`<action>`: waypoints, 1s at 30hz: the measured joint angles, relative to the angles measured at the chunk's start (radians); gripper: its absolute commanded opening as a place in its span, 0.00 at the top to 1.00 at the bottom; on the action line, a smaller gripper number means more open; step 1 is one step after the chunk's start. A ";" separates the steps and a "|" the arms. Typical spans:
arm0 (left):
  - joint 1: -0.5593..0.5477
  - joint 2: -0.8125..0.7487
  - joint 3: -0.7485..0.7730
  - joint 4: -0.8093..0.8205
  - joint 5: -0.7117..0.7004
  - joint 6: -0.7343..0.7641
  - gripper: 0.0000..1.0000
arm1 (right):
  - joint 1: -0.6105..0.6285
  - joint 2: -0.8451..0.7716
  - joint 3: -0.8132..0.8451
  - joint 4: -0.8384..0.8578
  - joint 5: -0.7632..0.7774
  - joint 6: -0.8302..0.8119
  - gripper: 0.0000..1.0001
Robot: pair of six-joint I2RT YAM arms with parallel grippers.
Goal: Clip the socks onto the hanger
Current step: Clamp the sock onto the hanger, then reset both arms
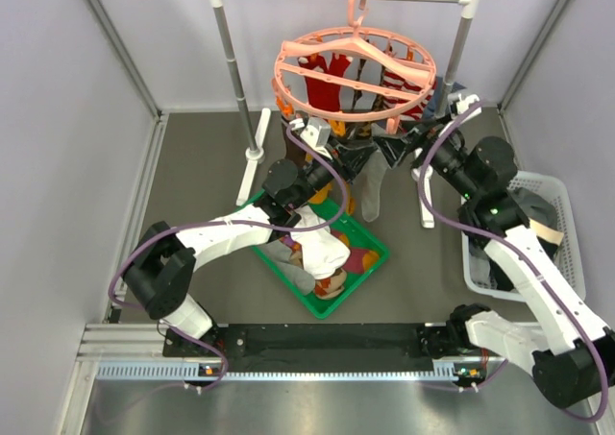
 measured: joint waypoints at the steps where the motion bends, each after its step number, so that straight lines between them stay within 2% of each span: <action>1: 0.000 0.000 0.000 -0.002 -0.002 0.001 0.71 | 0.000 -0.015 0.001 -0.016 0.008 -0.013 0.05; 7: 0.002 -0.001 0.000 -0.037 -0.025 0.001 0.64 | 0.001 -0.142 0.014 -0.121 0.113 -0.111 0.02; 11: 0.009 -0.008 0.000 -0.080 -0.047 0.003 0.45 | 0.001 -0.208 0.013 -0.150 0.219 -0.175 0.02; 12: 0.011 -0.012 0.000 -0.092 -0.051 0.003 0.36 | 0.001 -0.217 0.013 -0.154 0.245 -0.188 0.02; 16: 0.017 -0.052 0.001 -0.159 -0.056 0.000 0.23 | 0.001 -0.229 0.011 -0.170 0.304 -0.214 0.01; 22: 0.019 -0.170 0.011 -0.277 -0.043 -0.002 0.01 | 0.001 -0.229 0.010 -0.214 0.309 -0.219 0.01; 30: 0.020 -0.344 0.079 -0.520 -0.095 0.004 0.01 | 0.001 -0.268 0.010 -0.272 0.315 -0.218 0.01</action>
